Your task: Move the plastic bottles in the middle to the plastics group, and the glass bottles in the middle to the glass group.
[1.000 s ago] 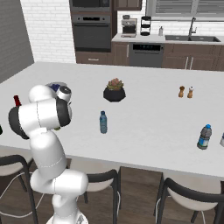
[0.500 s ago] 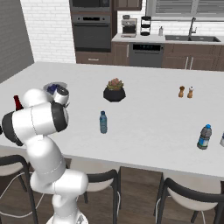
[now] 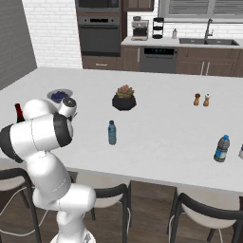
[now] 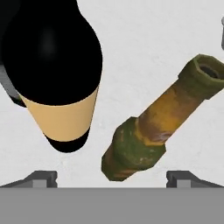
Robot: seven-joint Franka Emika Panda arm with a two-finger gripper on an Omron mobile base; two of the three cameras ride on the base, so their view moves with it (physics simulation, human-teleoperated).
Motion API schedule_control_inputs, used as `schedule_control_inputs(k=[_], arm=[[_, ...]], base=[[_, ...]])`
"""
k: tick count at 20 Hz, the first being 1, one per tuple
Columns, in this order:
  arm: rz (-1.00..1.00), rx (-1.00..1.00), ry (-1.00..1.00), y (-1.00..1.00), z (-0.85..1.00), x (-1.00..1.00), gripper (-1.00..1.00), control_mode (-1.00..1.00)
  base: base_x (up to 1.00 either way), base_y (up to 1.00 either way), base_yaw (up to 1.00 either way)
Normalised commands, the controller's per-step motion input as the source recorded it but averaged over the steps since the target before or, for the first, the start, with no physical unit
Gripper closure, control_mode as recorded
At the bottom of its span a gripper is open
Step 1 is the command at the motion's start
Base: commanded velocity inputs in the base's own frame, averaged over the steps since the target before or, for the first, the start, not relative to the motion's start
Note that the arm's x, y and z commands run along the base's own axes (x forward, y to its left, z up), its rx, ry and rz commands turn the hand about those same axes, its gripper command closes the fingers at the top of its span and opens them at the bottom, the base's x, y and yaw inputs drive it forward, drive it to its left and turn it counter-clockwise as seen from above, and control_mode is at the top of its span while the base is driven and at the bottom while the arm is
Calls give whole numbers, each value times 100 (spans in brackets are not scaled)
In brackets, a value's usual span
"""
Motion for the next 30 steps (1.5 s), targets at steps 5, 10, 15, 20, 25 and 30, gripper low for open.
schedule_control_inputs(k=[5,10,15,20,25,30], arm=[[-2,0,-4,-32,28,-15,-100,-100],[-8,0,3,-43,41,-11,-100,-100],[-16,-4,22,-35,54,0,-100,-100],[-20,-10,31,-36,63,0,-100,-100],[-24,-11,30,-38,36,-5,-100,-100],[-29,-5,1,-53,-35,-43,-100,-100]], base=[[0,0,0],[0,0,0],[0,0,0],[0,0,0],[0,0,0],[0,0,0]])
